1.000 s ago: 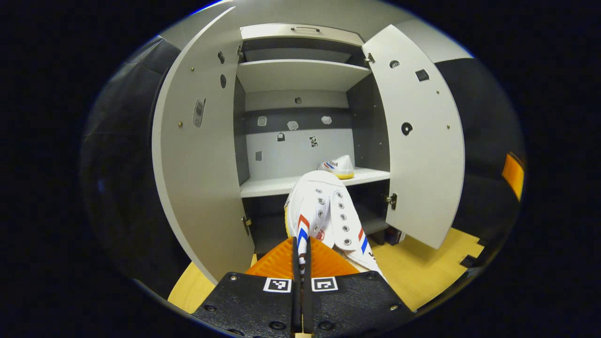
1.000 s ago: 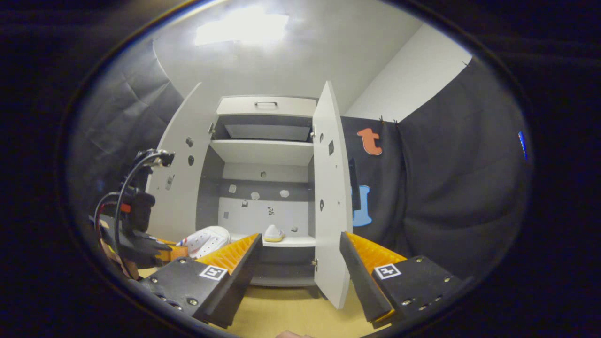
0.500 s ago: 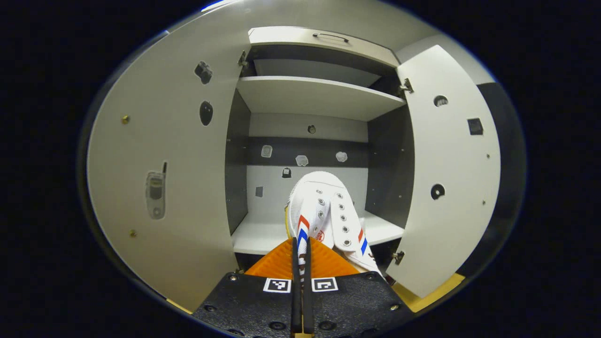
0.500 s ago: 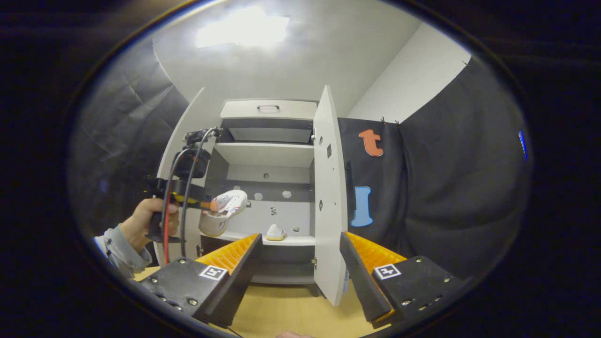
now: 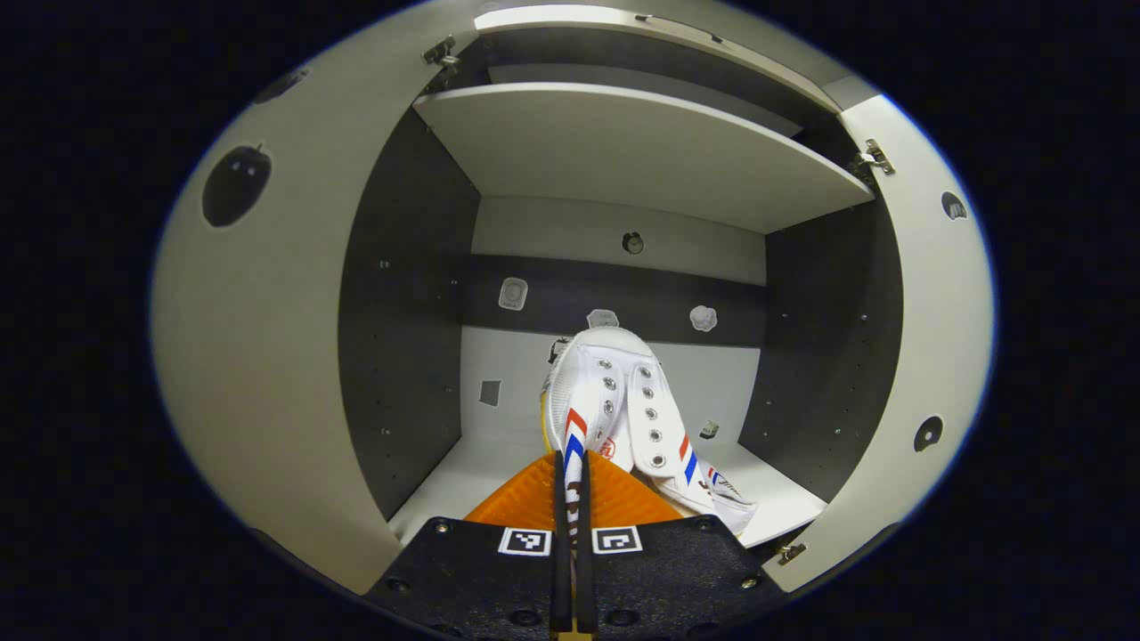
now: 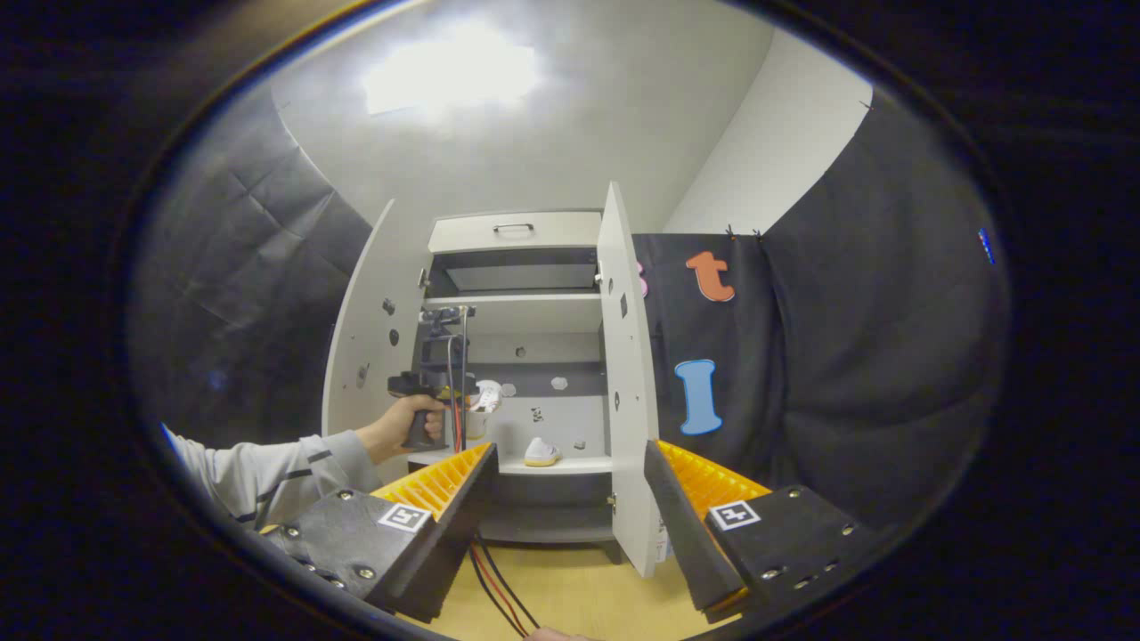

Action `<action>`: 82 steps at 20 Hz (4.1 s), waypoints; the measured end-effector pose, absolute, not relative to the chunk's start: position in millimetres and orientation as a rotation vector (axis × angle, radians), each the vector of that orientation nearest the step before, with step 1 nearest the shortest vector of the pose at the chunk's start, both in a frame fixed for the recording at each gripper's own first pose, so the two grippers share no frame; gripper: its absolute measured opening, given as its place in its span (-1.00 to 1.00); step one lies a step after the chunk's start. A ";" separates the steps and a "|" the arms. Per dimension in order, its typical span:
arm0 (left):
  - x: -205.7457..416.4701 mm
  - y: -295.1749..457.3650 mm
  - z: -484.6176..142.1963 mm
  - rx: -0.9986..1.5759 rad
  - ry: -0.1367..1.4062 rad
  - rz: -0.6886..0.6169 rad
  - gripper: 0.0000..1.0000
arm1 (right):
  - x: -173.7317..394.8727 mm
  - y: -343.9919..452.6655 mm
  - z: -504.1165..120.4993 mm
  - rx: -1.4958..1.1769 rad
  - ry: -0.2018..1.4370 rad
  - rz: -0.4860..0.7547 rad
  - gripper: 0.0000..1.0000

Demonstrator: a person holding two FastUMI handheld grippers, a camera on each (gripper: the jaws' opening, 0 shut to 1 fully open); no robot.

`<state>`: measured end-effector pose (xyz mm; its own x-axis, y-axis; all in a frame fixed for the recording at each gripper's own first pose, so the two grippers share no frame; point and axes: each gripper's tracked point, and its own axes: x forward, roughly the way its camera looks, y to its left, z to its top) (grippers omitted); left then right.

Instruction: Grab one shoe with the right hand and put it into the shoe cabinet, grab the other shoe with the left hand and put it into the shoe cabinet; then close the right door with the right hand and the left door with the left hand.

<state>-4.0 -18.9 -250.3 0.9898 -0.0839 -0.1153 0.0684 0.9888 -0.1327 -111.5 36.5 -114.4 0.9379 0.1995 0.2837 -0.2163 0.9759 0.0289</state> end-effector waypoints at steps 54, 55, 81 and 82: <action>-400.8 13.0 -204.8 0.013 0.079 -0.271 0.89 | 14.2 -126.2 -128.0 -0.078 -0.064 -0.073 0.96; -412.8 11.0 -206.4 0.018 0.072 -0.286 0.89 | 23.0 -134.2 -117.9 -0.102 -0.069 -0.069 0.95; -463.9 134.2 -217.5 -0.036 0.021 -0.155 0.82 | 227.2 -101.1 -38.9 -0.072 0.065 0.190 0.87; -467.4 135.8 -216.4 -0.038 0.014 -0.155 0.82 | 224.9 -99.2 -33.9 -0.060 0.070 0.190 0.82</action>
